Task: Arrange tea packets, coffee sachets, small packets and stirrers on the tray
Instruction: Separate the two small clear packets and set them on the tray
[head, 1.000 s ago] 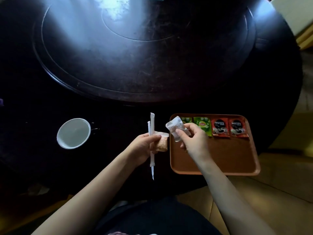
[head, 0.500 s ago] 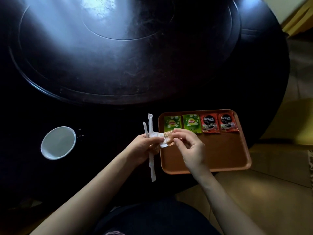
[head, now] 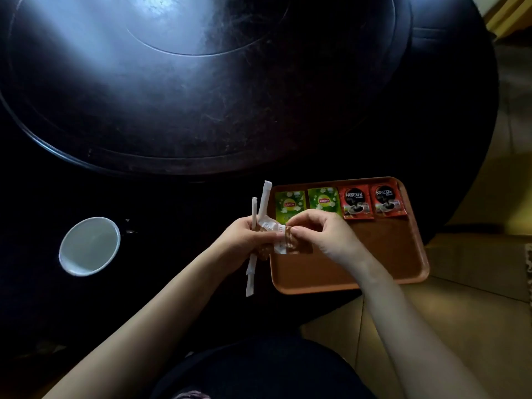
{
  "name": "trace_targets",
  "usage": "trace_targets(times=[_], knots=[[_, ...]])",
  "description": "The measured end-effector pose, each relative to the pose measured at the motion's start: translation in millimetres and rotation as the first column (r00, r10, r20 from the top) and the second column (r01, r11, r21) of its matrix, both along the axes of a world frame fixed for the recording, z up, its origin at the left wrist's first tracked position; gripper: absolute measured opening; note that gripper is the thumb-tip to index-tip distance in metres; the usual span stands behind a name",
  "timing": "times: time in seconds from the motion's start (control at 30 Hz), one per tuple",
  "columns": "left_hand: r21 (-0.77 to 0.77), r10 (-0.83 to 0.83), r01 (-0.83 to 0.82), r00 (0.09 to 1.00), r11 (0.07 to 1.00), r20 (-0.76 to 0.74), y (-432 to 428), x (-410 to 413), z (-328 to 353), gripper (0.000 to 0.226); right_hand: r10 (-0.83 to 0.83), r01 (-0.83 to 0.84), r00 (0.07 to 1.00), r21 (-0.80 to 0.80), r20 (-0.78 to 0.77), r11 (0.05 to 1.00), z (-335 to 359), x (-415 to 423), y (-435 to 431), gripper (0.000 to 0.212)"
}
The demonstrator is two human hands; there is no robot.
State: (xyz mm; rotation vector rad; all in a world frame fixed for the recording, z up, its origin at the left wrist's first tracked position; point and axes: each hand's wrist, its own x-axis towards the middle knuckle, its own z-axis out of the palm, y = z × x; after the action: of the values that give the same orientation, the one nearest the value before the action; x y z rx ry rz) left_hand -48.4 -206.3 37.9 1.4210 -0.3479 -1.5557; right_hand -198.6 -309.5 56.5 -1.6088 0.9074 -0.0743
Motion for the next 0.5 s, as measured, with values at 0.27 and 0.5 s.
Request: trace_targets(times=[0.27,0.5], knots=[[0.134,0.332,-0.325,0.943,0.936,-0.026,3.3,14.2,-10.3,0.014,-0.350,0.327,0.900,-0.128,-0.260,0.936,-35.8,-15.2,20.7,0.008],[0.214,0.356,-0.332,0.930,0.919,-0.086,14.7,13.9,-16.3,0.014,-0.448,0.359,0.861,-0.337,-0.240,0.870,-62.5,-14.0,55.1,0.016]])
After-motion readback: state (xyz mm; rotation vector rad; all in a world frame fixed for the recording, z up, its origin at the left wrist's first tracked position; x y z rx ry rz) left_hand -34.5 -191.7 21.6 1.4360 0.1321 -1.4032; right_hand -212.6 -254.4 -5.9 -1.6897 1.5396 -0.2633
